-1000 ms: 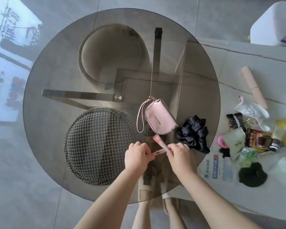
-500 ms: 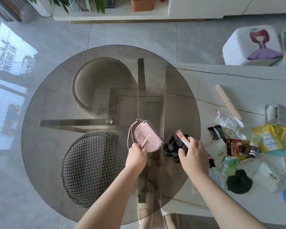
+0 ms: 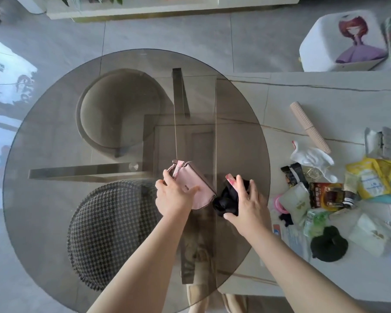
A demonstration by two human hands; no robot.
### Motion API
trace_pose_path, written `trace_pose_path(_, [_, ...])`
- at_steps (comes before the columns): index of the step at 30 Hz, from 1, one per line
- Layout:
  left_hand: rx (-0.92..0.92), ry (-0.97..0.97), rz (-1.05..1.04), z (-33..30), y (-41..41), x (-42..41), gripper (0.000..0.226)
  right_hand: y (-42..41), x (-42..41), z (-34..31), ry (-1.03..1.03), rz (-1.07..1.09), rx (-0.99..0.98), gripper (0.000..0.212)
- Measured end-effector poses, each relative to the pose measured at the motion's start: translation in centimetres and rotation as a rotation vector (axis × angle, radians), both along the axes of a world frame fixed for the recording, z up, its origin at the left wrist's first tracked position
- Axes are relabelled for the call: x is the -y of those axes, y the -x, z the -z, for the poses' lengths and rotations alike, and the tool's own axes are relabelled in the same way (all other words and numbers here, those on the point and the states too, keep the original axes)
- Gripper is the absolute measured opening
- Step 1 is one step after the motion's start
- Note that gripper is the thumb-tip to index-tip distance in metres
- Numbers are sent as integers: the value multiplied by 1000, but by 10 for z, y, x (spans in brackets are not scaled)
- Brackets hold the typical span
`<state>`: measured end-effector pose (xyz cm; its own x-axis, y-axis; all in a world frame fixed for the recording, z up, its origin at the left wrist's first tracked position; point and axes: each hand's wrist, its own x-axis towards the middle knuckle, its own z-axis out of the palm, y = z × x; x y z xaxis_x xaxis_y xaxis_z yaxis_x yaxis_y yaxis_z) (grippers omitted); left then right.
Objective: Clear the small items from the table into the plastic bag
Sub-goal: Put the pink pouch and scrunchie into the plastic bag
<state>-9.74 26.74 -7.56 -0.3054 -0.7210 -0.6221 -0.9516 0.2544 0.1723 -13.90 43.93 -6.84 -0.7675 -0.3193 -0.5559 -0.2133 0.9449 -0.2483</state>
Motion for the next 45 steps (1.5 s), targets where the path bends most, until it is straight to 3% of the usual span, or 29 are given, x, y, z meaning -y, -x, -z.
trace_pose_path(3, [39,-13,7,-1,3,3,108,1,1,1,9,-1,1,96])
trace_pose_path(10, [-56,-95,-107,-6,-2,13,55,4,-3,-1,33,-20,27,86])
trace_pose_path(16, [-147,-58,-39,-28,-3,0,42,8,-11,-21,83,29,83,88])
trace_pose_path(21, [-278,-190,-14,-62,-4,-18,24,4,-27,-59,115,35,111,89])
trace_pose_path(30, [-373,-224,138,-152,-16,-46,24,-18,-69,-157,186,204,116,81])
trace_pose_path(37, [-444,-282,334,-222,-16,-89,18,-46,-112,-230,295,400,33,51])
trace_pose_path(45, [-433,-358,592,-282,-4,-178,29,-82,-208,-288,420,613,-18,74])
